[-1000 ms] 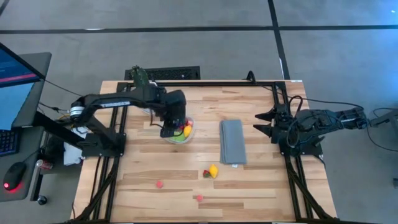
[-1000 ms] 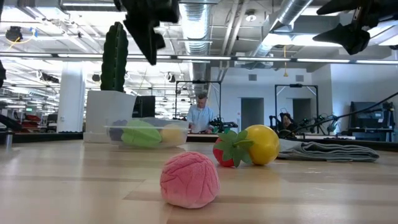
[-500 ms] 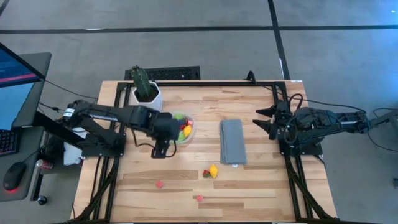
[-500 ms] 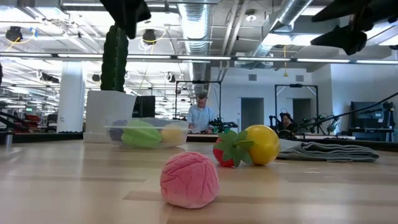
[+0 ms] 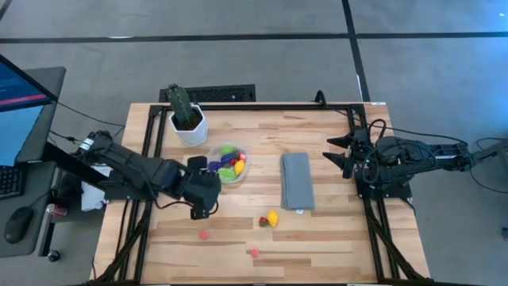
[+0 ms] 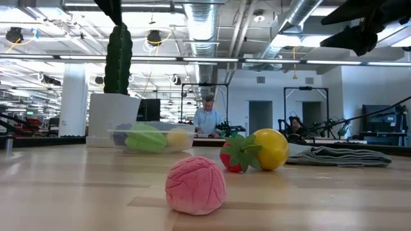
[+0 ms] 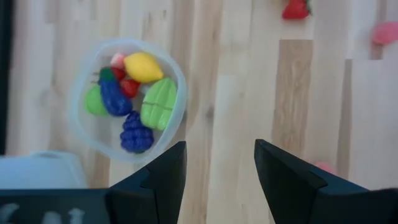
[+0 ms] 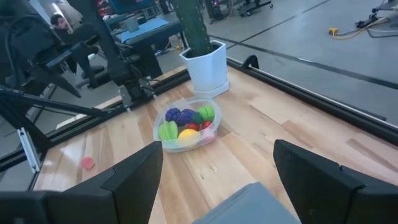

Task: Pick and placing Produce into tupperware
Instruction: Put the left pink peach into the transparent container

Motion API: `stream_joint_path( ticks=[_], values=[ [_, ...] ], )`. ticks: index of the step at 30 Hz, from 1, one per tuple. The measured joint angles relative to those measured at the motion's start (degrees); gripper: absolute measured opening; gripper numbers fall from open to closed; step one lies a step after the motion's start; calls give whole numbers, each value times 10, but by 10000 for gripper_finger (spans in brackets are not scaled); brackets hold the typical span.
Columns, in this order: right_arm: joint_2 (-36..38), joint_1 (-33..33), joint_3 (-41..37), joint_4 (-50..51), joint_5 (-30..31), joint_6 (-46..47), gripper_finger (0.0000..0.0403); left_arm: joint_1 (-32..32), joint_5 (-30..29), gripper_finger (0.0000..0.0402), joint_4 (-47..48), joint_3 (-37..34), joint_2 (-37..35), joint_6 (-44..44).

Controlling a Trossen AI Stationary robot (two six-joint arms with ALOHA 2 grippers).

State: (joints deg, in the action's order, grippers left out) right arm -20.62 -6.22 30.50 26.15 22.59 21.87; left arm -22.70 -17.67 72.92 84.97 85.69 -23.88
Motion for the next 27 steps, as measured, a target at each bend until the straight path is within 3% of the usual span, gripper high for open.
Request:
stream_joint_path(
  ticks=[17,27],
  values=[
    [0,0,0,-6,0,-14,328,-173,-124,180,80,0,0,-307],
    [0,0,0,-17,0,-19,328,-236,-143,180,89,0,18,-418]
  ],
)
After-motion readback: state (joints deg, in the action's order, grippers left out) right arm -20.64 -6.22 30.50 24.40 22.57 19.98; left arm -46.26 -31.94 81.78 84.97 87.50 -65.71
